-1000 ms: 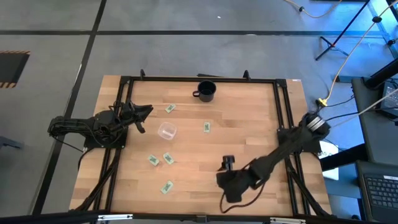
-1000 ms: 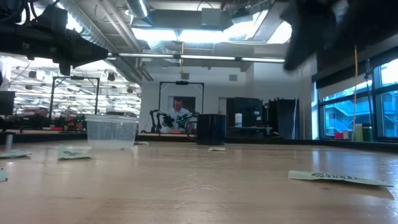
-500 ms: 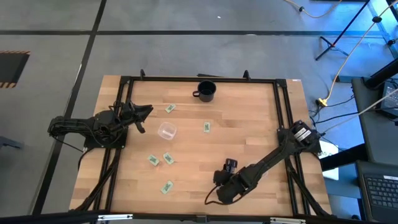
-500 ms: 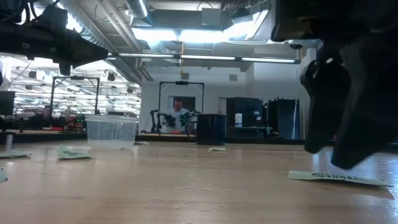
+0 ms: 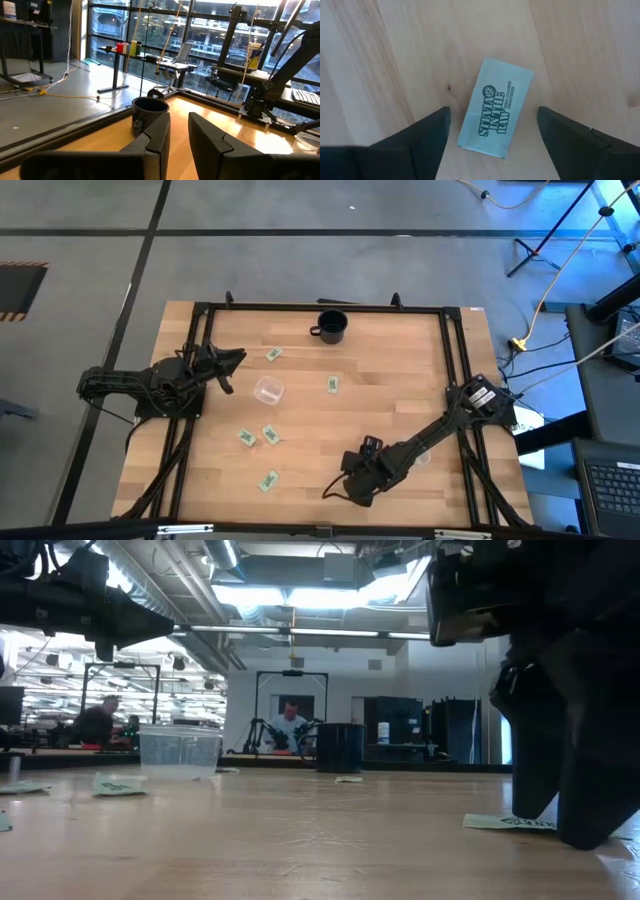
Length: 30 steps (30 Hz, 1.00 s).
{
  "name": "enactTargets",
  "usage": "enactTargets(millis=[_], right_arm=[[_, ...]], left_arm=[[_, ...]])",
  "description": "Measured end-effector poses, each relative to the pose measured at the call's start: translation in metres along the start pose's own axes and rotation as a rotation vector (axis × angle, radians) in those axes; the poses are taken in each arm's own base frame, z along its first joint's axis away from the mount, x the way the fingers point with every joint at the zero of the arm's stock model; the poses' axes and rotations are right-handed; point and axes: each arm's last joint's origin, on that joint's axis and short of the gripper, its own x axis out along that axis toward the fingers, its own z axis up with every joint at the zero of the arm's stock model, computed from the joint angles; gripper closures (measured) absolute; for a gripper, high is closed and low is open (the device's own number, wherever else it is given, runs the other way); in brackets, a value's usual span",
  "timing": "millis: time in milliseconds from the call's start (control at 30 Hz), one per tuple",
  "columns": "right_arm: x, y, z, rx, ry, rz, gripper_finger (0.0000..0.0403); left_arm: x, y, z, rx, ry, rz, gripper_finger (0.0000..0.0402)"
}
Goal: Pick and place items into bin
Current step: Put the white stevia packet into the bottom transparent bin
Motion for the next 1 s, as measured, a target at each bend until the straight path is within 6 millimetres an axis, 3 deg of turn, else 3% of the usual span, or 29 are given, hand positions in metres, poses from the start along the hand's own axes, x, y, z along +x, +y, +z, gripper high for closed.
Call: enactTargets(millis=[433,1000], right_arm=[[0.0015,-0.0028,-0.001,-0.025,0.028,-0.009,0.0208],[0.0018,-0.0034,-0.002,-0.033,0.028,-0.02,0.028]], left_arm=[[0.0,0.0,0.0001,0.0,0.0,0.0,0.0338],[0.0,0.0,0.0,0.001,0.0,0.0,0.0336]])
